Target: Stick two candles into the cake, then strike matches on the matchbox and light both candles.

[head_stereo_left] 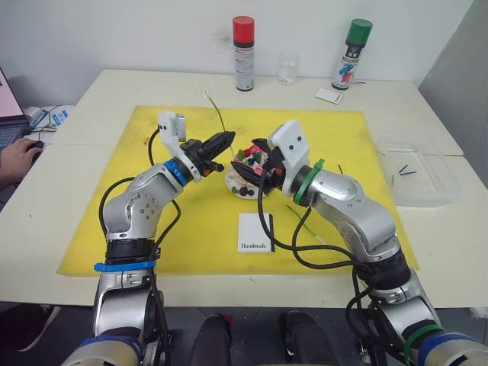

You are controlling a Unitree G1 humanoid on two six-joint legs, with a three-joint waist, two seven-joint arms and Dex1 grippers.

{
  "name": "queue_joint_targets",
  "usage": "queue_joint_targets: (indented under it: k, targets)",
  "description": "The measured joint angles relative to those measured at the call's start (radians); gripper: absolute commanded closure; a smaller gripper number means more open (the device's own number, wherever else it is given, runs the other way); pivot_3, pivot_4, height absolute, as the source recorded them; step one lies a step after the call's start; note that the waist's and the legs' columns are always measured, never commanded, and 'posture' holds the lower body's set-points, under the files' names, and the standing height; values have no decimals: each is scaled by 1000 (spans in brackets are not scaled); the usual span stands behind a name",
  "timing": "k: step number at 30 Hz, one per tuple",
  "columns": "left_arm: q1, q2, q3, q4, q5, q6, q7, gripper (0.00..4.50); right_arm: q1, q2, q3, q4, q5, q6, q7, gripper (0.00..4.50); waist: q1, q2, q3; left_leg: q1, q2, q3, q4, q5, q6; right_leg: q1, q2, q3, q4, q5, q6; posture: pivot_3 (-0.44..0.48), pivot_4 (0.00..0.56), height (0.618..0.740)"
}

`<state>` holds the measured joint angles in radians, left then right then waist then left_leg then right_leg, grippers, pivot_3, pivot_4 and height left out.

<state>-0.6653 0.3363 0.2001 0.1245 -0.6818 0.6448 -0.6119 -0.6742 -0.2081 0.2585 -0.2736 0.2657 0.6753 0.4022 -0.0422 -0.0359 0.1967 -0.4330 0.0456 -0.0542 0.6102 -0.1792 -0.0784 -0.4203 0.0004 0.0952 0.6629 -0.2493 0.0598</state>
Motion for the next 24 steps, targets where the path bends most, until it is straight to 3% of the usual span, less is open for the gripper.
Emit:
queue_joint_targets:
  k: [24]
  targets:
    - [0, -23, 0, 63, 67, -75, -35, 4500, 19, 11, -11, -26, -1, 43, -12, 968, 0, 0, 0, 0, 0, 0, 0, 0, 0, 0, 0, 0, 1, 0, -1, 0, 150, 740]
